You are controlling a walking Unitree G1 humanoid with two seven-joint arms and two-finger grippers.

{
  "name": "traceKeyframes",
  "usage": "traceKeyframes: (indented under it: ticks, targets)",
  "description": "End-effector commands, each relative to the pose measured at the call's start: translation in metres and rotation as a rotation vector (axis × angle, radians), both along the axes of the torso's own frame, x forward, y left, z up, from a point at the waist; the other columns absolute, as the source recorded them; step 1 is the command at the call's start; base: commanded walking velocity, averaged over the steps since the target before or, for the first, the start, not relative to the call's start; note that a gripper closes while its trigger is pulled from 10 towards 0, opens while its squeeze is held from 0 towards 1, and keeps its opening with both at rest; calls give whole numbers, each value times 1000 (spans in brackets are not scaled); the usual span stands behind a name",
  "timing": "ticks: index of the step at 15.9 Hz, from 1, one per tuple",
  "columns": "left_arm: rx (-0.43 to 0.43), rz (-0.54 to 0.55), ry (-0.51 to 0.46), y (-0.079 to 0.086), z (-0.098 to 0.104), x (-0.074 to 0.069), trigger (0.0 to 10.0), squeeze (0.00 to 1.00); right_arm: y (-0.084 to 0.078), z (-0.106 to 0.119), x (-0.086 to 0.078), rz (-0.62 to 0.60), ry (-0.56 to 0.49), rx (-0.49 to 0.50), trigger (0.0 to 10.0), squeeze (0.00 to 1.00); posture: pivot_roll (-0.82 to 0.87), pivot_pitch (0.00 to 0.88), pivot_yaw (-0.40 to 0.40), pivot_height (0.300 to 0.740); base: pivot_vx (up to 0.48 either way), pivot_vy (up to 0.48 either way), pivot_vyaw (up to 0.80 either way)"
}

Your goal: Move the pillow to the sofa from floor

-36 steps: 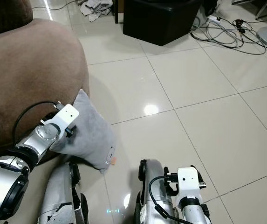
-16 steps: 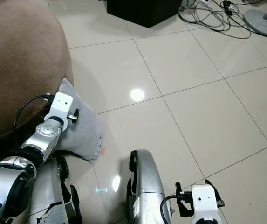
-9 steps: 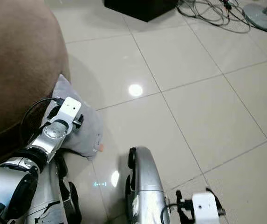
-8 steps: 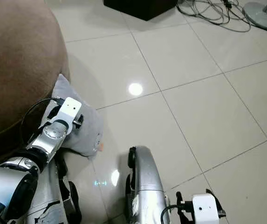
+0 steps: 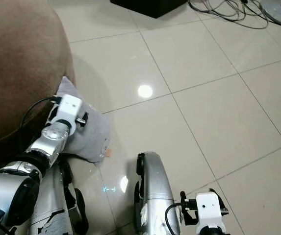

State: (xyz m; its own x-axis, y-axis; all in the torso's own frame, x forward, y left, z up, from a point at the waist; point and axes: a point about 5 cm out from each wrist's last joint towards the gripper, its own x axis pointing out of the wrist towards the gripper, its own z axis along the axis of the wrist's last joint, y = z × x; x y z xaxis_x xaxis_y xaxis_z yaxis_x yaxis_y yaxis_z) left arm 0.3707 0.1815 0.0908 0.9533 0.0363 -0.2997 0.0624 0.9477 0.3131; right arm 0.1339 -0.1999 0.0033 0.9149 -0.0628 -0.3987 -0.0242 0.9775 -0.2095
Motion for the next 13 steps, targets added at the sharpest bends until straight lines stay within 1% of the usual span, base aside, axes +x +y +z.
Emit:
traceKeyframes:
  ticks: [1,2,4,5,6,7,9,11,12,13]
  targets:
    - [-65,8,16,-1,-9,-6,10000,0,-4,-3,-5,-18,28,-3,10000,0,-149,275,-120,561,0,0,0]
    - [-94,-2,-6,-1,-7,-6,10000,0,-3,0,5,-14,1,5,10000,0,-107,247,-109,561,0,0,0]
    - [-153,-14,-45,0,-6,-8,10000,0,3,10,33,-5,-61,31,10000,0,-46,217,-101,561,0,0,0]
    - [-204,-18,-92,2,-8,-17,10000,0,12,19,60,24,-119,48,10000,0,12,191,-94,561,0,0,0]
    - [-259,-1,-141,4,-7,-27,10000,0,20,22,77,47,-143,56,10000,0,55,172,-92,561,0,0,0]
    - [-282,5,-162,3,-5,-32,10000,0,22,23,81,54,-145,60,10000,0,75,162,-94,561,0,0,0]
    - [-344,7,-251,-5,7,-51,10000,0,30,23,95,86,-149,66,10000,0,118,139,-100,561,0,0,0]
    - [-344,0,-280,-9,10,-59,10000,0,32,24,102,104,-148,69,10000,0,136,133,-109,561,0,0,0]
    - [-345,5,-286,-11,10,-65,10000,0,35,23,105,124,-128,89,10000,0,162,124,-121,561,0,0,0]
    - [-340,7,-280,-14,9,-78,10000,0,42,24,113,191,-112,127,10000,0,181,122,-131,561,0,0,0]
